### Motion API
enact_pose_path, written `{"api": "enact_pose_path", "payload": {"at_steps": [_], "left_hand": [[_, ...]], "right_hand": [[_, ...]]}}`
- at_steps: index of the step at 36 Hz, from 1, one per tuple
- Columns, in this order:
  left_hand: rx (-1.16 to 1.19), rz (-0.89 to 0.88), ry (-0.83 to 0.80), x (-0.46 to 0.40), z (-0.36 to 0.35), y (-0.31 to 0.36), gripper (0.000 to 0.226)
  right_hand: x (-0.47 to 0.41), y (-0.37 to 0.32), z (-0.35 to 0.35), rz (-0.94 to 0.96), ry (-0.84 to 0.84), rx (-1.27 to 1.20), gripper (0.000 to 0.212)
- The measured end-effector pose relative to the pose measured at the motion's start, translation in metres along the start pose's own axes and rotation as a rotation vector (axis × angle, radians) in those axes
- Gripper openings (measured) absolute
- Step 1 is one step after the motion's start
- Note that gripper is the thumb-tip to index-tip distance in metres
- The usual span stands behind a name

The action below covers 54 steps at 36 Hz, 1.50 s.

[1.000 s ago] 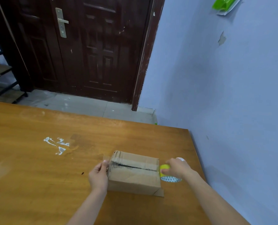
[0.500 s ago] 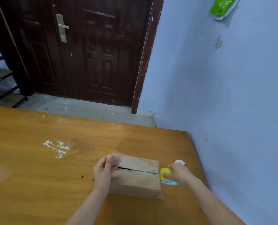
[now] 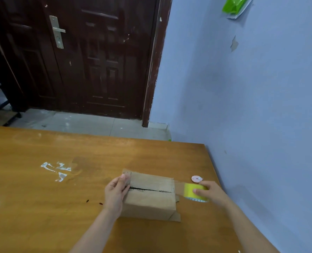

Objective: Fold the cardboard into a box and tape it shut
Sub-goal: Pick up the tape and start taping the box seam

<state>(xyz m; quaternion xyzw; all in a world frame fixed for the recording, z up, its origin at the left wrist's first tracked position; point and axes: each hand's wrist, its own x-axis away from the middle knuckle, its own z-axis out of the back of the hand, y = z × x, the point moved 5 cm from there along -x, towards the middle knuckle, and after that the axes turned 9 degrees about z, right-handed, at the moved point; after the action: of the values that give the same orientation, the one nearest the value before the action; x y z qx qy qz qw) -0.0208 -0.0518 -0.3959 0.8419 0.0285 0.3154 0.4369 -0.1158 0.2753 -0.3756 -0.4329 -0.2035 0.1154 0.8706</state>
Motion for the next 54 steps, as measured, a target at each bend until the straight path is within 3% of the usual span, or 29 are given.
{"api": "enact_pose_path", "payload": {"at_steps": [3,7,11,23,29,33,41,47,50,54], "left_hand": [[0.037,0.007,0.047,-0.002,0.0,0.003,0.018],[0.084,0.008,0.076,-0.004,0.001,0.013,0.023],[0.158,-0.011,0.145,-0.005,0.001,0.026,0.028],[0.23,-0.046,0.238,-0.006,-0.005,0.031,0.023],[0.219,-0.096,0.287,-0.002,-0.008,0.029,0.029],[0.159,-0.082,0.203,-0.001,-0.005,0.025,0.027],[0.294,0.036,0.014,-0.003,0.005,0.006,0.024],[0.294,0.085,-0.024,-0.008,0.013,0.0,0.028],[0.309,0.118,-0.02,-0.009,0.015,0.0,0.031],[0.29,0.146,0.041,-0.008,0.017,0.004,0.031]], "right_hand": [[0.003,-0.018,0.009,0.058,0.039,-0.042,0.019],[0.01,-0.049,0.015,0.177,0.041,-0.16,0.035],[0.014,-0.065,0.013,0.228,0.01,-0.21,0.034],[0.001,-0.07,0.005,0.13,-0.04,0.258,0.035],[0.001,-0.068,0.016,0.086,0.029,0.488,0.038],[0.008,-0.068,0.03,0.113,0.055,0.463,0.039],[0.006,-0.076,0.03,0.123,0.043,0.425,0.034],[0.005,-0.063,0.016,0.071,0.001,0.414,0.029],[0.0,-0.057,0.006,0.039,-0.024,0.43,0.041],[-0.006,-0.051,-0.007,0.003,-0.088,0.423,0.035]]}}
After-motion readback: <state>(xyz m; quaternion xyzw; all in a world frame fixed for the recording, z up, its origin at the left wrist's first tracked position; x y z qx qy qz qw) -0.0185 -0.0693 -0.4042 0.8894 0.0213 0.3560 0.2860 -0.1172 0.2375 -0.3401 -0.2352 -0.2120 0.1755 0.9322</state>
